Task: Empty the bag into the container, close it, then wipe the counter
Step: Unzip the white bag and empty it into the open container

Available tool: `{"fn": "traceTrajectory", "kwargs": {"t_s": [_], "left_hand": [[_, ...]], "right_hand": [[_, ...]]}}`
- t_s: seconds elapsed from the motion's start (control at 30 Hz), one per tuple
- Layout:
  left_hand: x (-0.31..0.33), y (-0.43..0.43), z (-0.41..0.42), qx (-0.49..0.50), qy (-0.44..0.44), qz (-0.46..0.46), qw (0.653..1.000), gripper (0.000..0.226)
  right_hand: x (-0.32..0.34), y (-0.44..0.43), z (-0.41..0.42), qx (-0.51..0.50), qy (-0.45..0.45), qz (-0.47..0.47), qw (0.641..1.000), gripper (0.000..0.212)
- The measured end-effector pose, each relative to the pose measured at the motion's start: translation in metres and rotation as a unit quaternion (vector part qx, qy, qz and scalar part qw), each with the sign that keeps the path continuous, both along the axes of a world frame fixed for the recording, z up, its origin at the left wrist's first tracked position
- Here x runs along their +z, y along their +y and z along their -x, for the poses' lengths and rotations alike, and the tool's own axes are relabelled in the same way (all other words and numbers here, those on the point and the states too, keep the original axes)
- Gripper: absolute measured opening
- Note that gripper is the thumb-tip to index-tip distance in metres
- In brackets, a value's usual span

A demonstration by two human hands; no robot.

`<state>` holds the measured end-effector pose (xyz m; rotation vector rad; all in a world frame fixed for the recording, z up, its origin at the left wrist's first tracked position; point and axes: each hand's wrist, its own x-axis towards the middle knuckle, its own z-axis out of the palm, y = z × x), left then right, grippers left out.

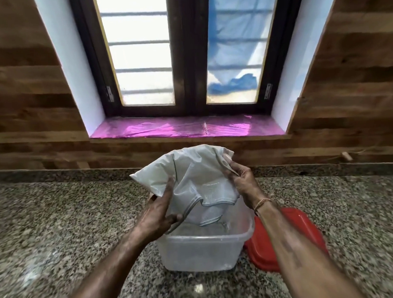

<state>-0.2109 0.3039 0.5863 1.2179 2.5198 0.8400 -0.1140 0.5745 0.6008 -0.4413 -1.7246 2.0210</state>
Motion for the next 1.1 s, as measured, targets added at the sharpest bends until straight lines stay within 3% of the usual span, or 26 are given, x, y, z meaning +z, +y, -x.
{"fn": "traceTrajectory", "kwargs": {"t_s": [0.13,0.27,0.43,0.53,0.6,0.67,0.7,0.8,0.83,0.97,1.1], "left_hand": [[-0.008,-0.003,0.001,0.062,-0.009,-0.023,0.998,0.088],[-0.007,-0.004,-0.008,0.132,-0.091,-0.102,0.982,0.074],[-0.009,-0.006,-0.024,0.168,-0.132,-0.154,0.965,0.082],[-0.012,-0.014,-0.015,0.161,-0.227,-0.207,0.938,0.082],[-0.008,-0.015,-0.015,0.156,-0.252,-0.239,0.925,0.095],[0.001,-0.007,-0.011,0.204,-0.274,-0.307,0.888,0.118],[0.006,-0.001,-0.003,0.238,-0.307,-0.353,0.851,0.121],[0.018,0.012,0.029,0.309,-0.474,-0.422,0.709,0.106],[0.018,0.015,0.037,0.324,-0.500,-0.422,0.684,0.097],[0.012,0.021,0.049,0.372,-0.490,-0.427,0.663,0.025],[0.000,0.022,0.047,0.350,-0.487,-0.456,0.658,0.016]], "right_hand": [[0.000,0.002,-0.006,0.030,-0.007,-0.026,0.999,0.046],[-0.001,0.001,-0.009,0.028,-0.001,-0.041,0.999,0.045],[-0.003,0.000,-0.015,0.035,0.009,-0.045,0.998,0.040],[-0.004,-0.002,-0.018,0.030,0.006,-0.045,0.999,0.039],[-0.004,-0.005,-0.019,0.031,0.002,-0.050,0.998,0.040],[-0.004,-0.007,-0.019,0.030,0.004,-0.055,0.998,0.040],[-0.004,-0.008,-0.020,0.028,0.007,-0.058,0.998,0.040],[-0.007,-0.008,-0.020,0.024,0.006,-0.070,0.997,0.042],[-0.007,-0.008,-0.021,0.027,0.004,-0.071,0.997,0.043],[-0.010,-0.003,-0.021,0.036,-0.006,-0.072,0.997,0.047],[-0.010,0.001,-0.022,-0.017,-0.028,-0.056,0.998,0.043]]}}
